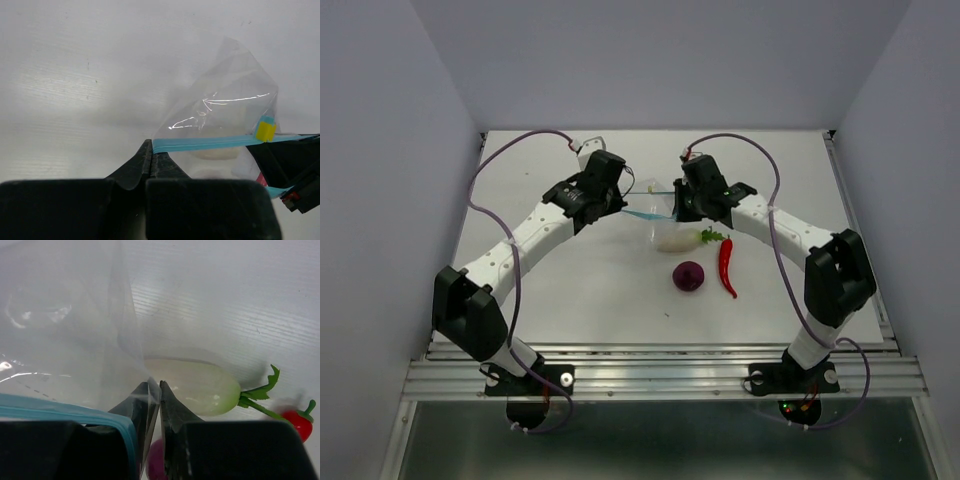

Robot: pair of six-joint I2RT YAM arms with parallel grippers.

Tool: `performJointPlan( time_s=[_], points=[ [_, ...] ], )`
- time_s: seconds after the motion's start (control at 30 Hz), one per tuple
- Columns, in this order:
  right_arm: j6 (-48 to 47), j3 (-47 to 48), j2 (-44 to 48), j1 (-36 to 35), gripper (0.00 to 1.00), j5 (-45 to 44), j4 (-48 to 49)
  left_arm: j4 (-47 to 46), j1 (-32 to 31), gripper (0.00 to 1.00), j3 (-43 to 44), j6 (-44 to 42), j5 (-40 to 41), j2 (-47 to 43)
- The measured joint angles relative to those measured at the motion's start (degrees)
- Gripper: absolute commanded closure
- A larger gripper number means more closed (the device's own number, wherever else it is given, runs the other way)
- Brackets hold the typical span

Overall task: Place the food in the zip-top bag and seal the zipper
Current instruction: Open the zipper of the food storage bag.

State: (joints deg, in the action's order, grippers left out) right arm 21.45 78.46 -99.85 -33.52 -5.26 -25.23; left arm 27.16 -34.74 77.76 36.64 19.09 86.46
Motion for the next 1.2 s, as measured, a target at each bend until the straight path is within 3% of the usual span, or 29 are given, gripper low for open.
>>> performJointPlan(
  time_s=[0.43, 0.6, 0.93, 0.97, 1.07, 1.2],
  points=[
    [0.42, -1.79, 2.08, 1.6, 0.82, 2.95, 3.43, 0.37, 2.16, 1.0, -0.13, 1.07, -2.58, -0.48],
    [-0.59, -2.56, 4.2, 2.86, 0.75, 8.04, 4.11, -2.34, 2.73, 1.0, -1.46, -0.87, -5.64, -2.05],
    [-2.73, -3.41, 5.35, 6.54, 0.48, 17.9, 4.09, -2.64, -2.08, 1.0, -1.36, -4.55, -0.48, -0.02],
    [-2.84, -3.41, 5.35, 6.67, 0.39, 18.25, 4.07, -2.58, -2.54, 1.0, -1.29, -4.76, 0.07, 0.46],
    [-3.15, -3.39, 5.35, 6.93, 0.24, 19.85, 3.82, -2.25, -3.61, 1.0, -1.11, -5.38, 1.51, 1.77],
    [-3.28, -3.37, 5.35, 6.93, 0.12, 22.4, 3.85, -1.53, -4.66, 1.0, -0.87, -5.97, 2.45, 2.49]
  ],
)
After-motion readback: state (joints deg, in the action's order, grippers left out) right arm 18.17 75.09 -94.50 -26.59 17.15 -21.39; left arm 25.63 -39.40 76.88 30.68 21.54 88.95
